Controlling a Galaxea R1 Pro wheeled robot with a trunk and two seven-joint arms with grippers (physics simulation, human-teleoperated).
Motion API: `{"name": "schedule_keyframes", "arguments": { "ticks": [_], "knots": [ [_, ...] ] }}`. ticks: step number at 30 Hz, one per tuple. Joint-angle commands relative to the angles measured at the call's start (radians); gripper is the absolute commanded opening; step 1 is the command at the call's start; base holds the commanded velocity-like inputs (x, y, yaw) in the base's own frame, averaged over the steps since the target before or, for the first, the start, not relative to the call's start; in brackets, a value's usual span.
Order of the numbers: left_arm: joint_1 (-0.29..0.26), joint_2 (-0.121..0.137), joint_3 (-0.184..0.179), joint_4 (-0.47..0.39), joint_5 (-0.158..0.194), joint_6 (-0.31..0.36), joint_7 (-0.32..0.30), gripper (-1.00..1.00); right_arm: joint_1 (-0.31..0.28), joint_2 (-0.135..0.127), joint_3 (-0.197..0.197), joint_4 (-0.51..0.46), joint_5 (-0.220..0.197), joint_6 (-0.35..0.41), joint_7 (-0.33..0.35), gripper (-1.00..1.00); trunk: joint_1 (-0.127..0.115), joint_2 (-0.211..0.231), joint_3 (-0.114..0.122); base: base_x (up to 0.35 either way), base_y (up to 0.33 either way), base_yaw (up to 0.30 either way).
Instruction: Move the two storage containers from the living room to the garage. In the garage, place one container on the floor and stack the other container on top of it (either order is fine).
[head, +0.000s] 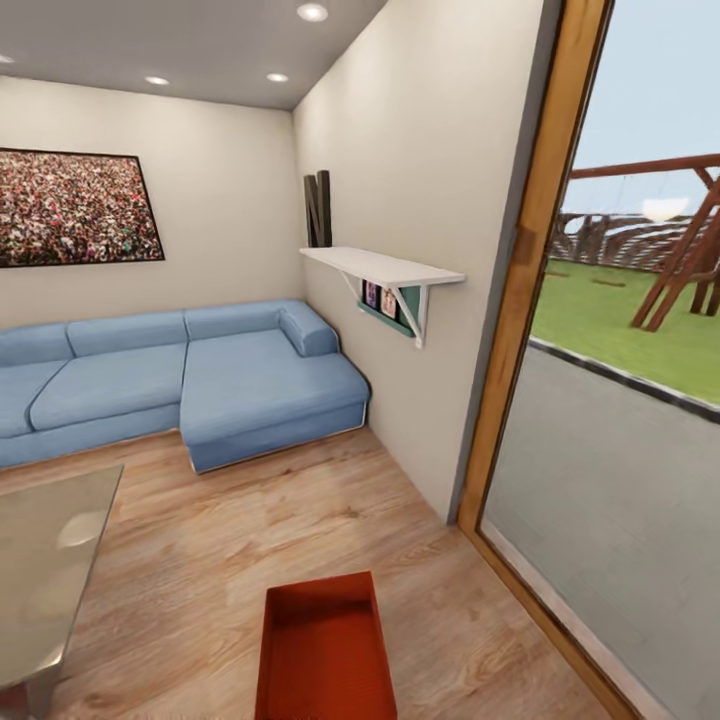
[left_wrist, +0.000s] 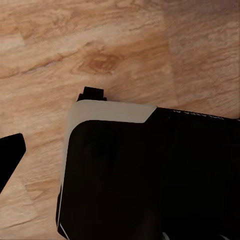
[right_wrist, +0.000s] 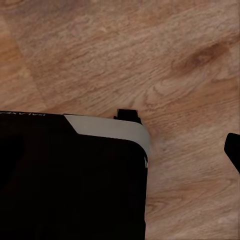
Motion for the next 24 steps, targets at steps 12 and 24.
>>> {"name": "schedule_keyframes", "arguments": {
  "ticks": [12,24],
  "knots": [
    [-0.001,0.000,0.000,0.000,0.009,0.006,-0.004,1.00,-0.001,0.001,0.008,0.002,-0.008,-0.005,-0.001,1.00,0.000,-0.001,-0.001,0.000,0.000,0.269],
    [-0.001,0.000,-0.001,0.000,0.009,0.006,-0.004,1.00,-0.001,0.001,0.008,0.003,-0.008,-0.005,-0.001,1.00,0.000,-0.001,-0.001,0.000,0.000,0.269]
  ]
}}
